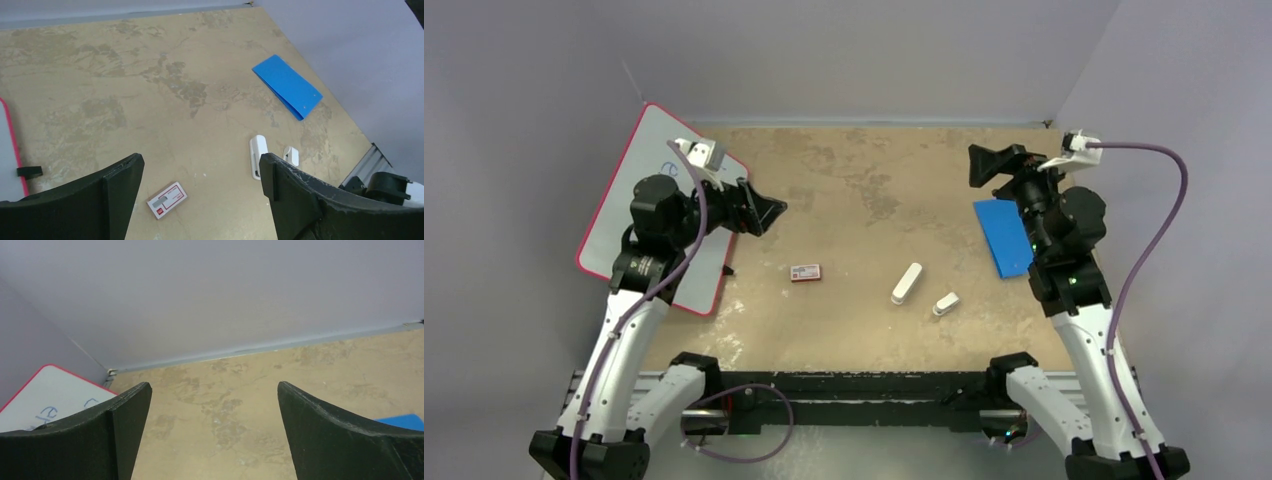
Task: Load the staples into the stapler
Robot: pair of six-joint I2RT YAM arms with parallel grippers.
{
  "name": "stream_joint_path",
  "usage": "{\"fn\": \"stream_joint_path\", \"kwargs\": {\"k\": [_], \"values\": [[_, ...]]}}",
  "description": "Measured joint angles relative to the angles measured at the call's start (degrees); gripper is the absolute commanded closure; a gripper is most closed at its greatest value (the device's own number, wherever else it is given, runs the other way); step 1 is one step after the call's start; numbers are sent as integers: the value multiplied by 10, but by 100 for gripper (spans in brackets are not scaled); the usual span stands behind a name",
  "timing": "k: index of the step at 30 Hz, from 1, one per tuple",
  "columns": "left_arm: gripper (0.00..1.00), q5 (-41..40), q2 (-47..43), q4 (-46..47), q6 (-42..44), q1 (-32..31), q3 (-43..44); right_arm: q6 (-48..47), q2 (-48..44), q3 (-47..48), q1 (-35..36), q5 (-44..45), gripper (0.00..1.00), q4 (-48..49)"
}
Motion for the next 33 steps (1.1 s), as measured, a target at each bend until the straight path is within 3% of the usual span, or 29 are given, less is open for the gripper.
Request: {"fn": "stream_joint_path", "kwargs": {"k": [5,10,15,22,28,33], "values": [[12,34,-21,38,-31,1,-45,-15,23,0,-1,-65,1,28],[13,76,-6,56,-58,1,-79,-31,79,0,12,-133,8,45],[14,117,67,52,-85,2,-86,-69,183,26,91,-147,11,39],[16,154,155,49,-142,-10,-132,-249,264,3,145,-216,9,28],[24,143,189,50,-186,-36,-171,-360,297,-39,188,-242,12,36],[36,49,192,26,-200,-37,-171,-401,379,-39,257,-244,14,63]]}}
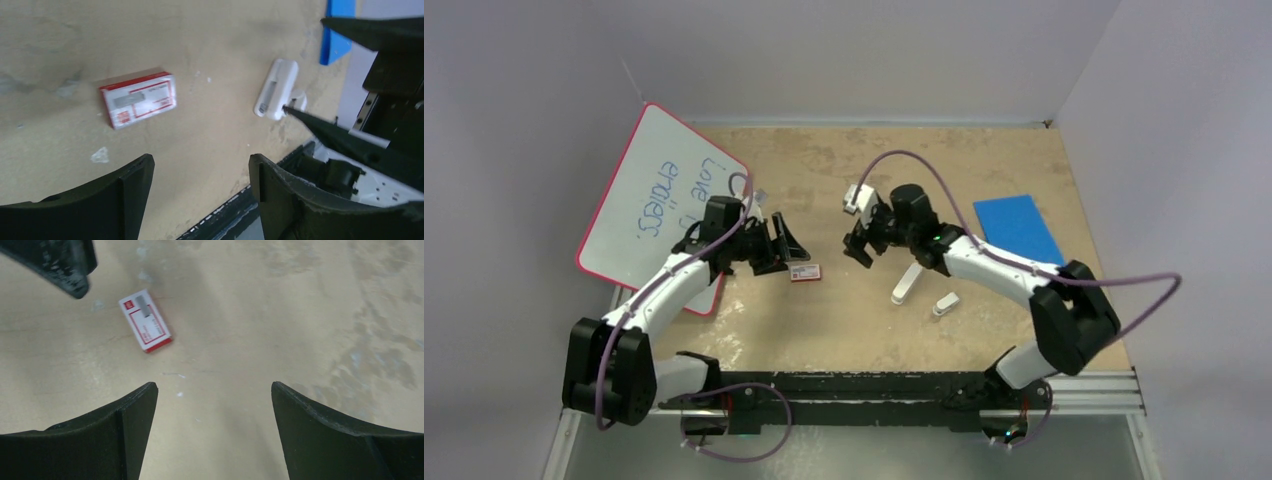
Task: Load the staples into the stapler
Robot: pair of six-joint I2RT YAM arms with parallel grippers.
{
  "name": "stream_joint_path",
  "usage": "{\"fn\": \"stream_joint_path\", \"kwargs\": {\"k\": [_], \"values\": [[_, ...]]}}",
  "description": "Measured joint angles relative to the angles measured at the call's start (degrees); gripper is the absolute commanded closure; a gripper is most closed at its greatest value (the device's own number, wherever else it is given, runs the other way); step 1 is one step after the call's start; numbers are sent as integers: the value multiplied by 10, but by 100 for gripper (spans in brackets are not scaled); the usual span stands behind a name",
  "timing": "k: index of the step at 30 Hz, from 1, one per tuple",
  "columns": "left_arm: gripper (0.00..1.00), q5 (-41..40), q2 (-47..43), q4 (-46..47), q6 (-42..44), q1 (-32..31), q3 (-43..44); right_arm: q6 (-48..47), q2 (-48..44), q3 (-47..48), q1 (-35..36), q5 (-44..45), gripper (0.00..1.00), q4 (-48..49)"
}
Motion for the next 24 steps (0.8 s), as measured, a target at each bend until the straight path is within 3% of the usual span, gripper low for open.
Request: {"fn": "stream_joint_path", "kwargs": {"k": [4,8,17,21,24], "values": [[55,-44,0,-21,-9,23,-2,-13,73,3,50,-2,14,37],[58,-47,7,-23,-10,92,-8,-25,151,42,91,-11,16,64],[37,-31,53,-18,-19,104,-10,-56,257,117,122,-40,13,84],[32,-22,58,-7,-24,104,-13,-76,289,149,122,-43,10,70],[33,-20,68,-2,-24,104,-14,-98,310,173,122,-46,15,46]]}}
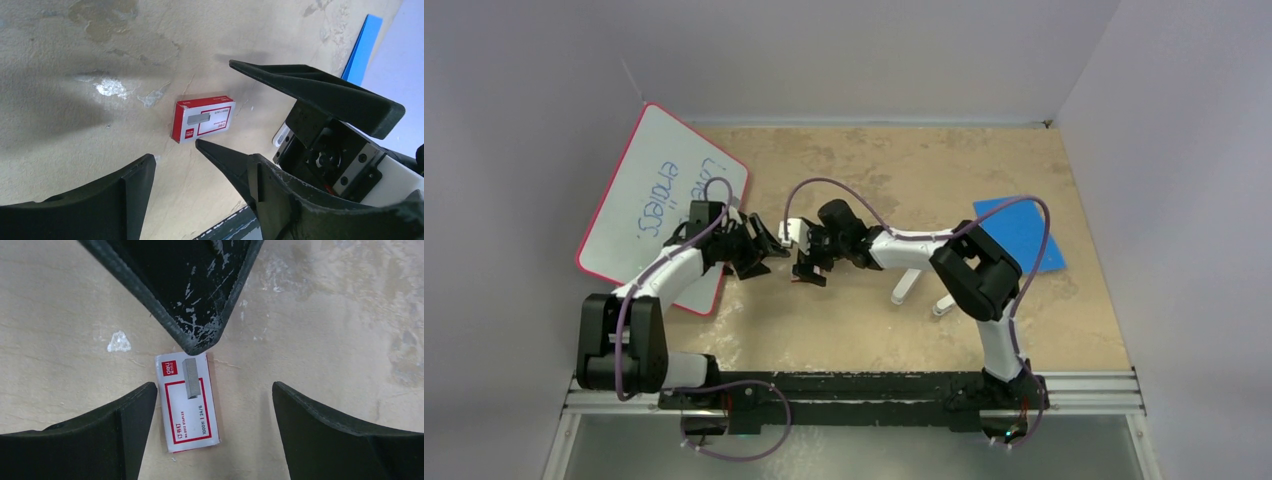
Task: Load the staples into the stapler
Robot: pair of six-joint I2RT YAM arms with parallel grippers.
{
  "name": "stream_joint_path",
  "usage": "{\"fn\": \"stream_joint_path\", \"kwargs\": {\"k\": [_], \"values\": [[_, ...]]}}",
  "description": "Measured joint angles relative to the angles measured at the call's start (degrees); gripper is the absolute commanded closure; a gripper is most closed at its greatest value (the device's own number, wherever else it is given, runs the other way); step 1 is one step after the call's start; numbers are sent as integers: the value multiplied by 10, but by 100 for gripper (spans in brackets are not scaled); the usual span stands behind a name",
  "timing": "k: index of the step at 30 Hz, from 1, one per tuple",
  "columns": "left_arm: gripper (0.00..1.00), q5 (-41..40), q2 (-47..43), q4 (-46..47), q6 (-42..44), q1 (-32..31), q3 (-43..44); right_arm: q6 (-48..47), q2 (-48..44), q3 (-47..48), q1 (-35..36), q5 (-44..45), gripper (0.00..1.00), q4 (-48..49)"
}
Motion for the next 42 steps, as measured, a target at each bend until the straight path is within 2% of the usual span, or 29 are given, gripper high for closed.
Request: {"fn": "stream_joint_path", "kwargs": {"k": [4,5,8,11,19,24,32,39,42], "values": [[38,0,8,0,0,0,-6,-34,25,27,0,-10,18,-46],[39,0,8,0,0,0,-8,-40,31,32,0,-17,21,-54],[44,0,8,0,0,0,-9,-61,37,49,0,-26,40,-80],[48,1,8,5,-1,0,-13,-76,42,62,0,-31,49,-101],[49,40,25,33,-9,0,-39,-92,42,67,0,-42,51,-118],[51,84,49,80,-25,-2,-60,-94,19,25,0,-64,53,-103],[72,122,66,153,-46,-16,-82,-86,-16,-32,0,-113,54,-74],[73,132,82,186,-52,-32,-89,-65,-29,-51,0,-134,55,-30],[69,130,82,184,-55,-36,-91,-56,-29,-56,0,-134,55,-18]]}}
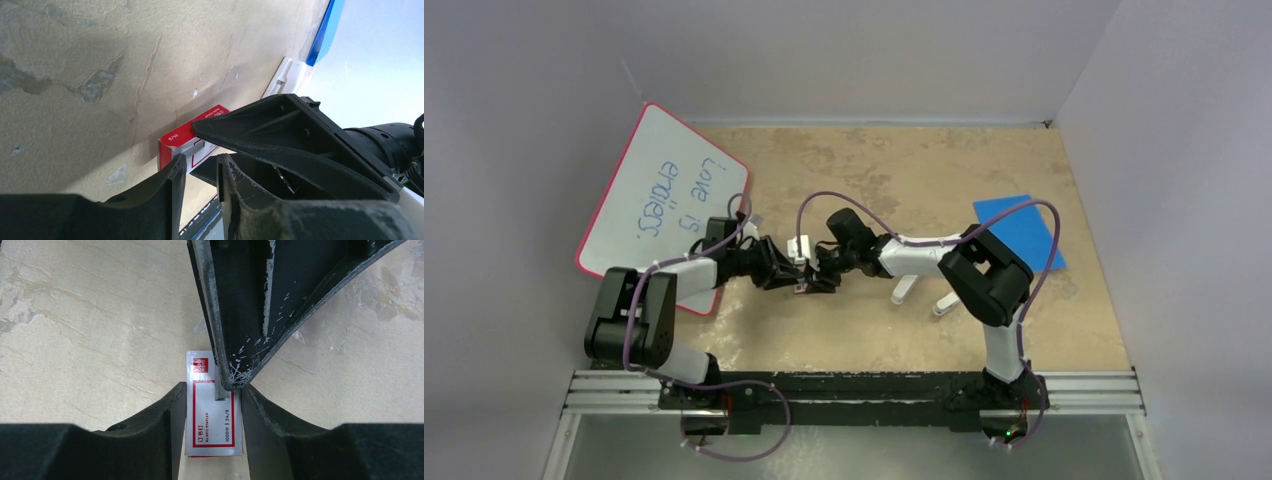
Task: Load the staples into the stapler
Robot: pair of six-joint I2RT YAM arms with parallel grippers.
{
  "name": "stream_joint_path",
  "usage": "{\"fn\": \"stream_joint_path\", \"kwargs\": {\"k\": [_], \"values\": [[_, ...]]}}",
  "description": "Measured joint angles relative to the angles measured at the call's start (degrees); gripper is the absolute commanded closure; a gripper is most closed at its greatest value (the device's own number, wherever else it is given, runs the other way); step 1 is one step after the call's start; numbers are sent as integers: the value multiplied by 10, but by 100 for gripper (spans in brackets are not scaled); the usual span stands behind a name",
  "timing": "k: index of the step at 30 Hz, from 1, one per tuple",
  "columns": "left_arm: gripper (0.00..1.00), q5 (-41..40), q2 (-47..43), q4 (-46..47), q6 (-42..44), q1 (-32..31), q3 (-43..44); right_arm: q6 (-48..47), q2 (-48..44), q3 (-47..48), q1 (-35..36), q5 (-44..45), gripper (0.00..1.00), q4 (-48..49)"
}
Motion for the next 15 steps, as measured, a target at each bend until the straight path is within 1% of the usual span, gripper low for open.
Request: {"fn": "stream_joint_path", "kwargs": {"k": [3,11,15], "values": [[64,-13,-3,-7,1,-2,0,7,0,-5,0,0,55,12],[65,-47,-53,-39,2,-2,0,16,0,-8,0,9,56,35],[65,-62,-56,-46,3,-2,-2,16,0,-8,0,12,56,41]]}}
